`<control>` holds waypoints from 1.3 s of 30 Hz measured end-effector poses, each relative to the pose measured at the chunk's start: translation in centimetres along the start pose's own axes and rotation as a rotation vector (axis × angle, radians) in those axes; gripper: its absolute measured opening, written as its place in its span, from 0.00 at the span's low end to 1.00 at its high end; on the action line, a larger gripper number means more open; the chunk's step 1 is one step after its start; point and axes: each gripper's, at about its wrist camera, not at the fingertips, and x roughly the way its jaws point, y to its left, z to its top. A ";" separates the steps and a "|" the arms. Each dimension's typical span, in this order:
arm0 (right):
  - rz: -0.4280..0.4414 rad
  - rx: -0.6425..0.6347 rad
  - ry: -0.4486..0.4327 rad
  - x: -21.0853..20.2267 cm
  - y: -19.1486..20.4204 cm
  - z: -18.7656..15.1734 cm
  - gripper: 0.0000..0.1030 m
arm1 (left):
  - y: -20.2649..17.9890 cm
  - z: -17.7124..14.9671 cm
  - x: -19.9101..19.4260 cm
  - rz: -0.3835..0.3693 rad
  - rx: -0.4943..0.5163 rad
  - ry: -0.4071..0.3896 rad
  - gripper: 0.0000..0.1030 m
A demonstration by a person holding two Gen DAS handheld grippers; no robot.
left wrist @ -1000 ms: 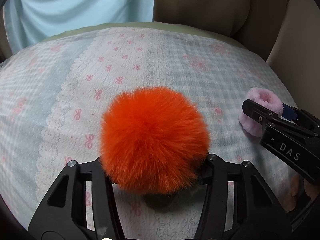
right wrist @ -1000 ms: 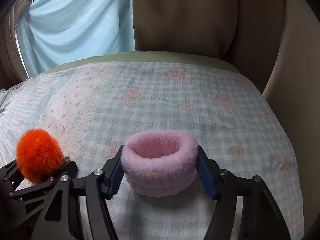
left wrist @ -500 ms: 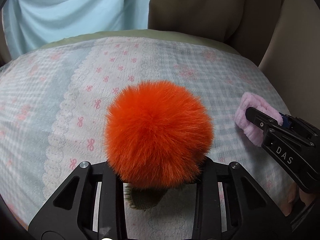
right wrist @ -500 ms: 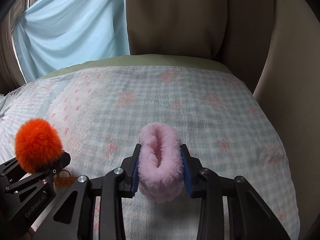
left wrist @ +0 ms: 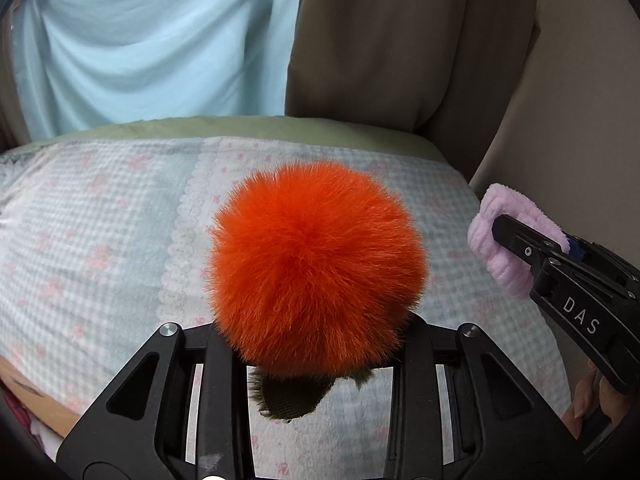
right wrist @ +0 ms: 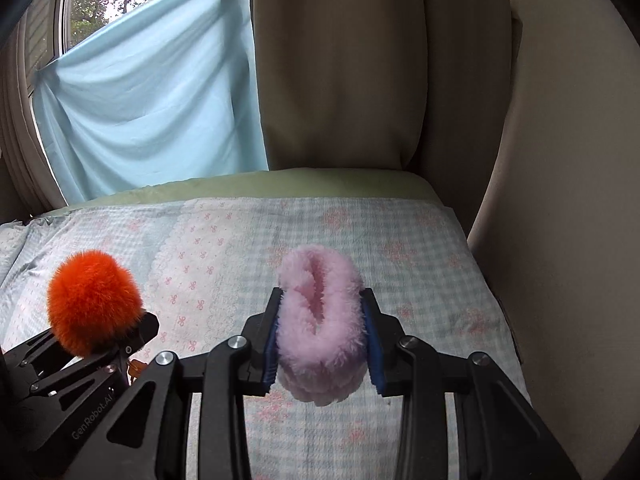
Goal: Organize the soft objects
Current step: 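Carry pompom and hair tie into the box and open both tools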
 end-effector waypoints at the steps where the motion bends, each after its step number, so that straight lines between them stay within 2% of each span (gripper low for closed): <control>1: -0.002 -0.001 -0.008 -1.3 0.4 0.4 0.32 | 0.2 0.4 -1.5 -0.003 0.001 -0.006 0.26; 11: 0.016 -0.012 -0.047 -16.2 7.8 4.1 0.32 | 5.2 2.8 -18.4 -0.025 0.015 -0.033 0.26; 15: 0.042 -0.016 -0.043 -21.7 12.4 3.4 0.32 | 9.2 2.3 -24.4 -0.020 0.021 -0.025 0.26; 20: 0.090 -0.019 -0.006 -26.2 19.4 1.1 0.32 | 15.2 0.5 -30.0 0.005 0.058 0.004 0.26; 23: 0.117 -0.032 0.025 -28.2 23.7 -0.9 0.32 | 19.1 -1.1 -31.8 0.031 0.075 0.036 0.26; 29: 0.163 -0.050 0.089 -28.8 30.6 -4.4 0.32 | 25.9 -4.5 -33.5 0.070 0.106 0.098 0.26; 34: 0.181 -0.031 0.140 -27.5 34.4 -6.7 0.32 | 30.3 -6.7 -33.2 0.082 0.115 0.145 0.26; 39: 0.184 -0.034 0.204 -25.2 36.1 -8.0 0.32 | 33.3 -8.7 -30.8 0.076 0.130 0.225 0.26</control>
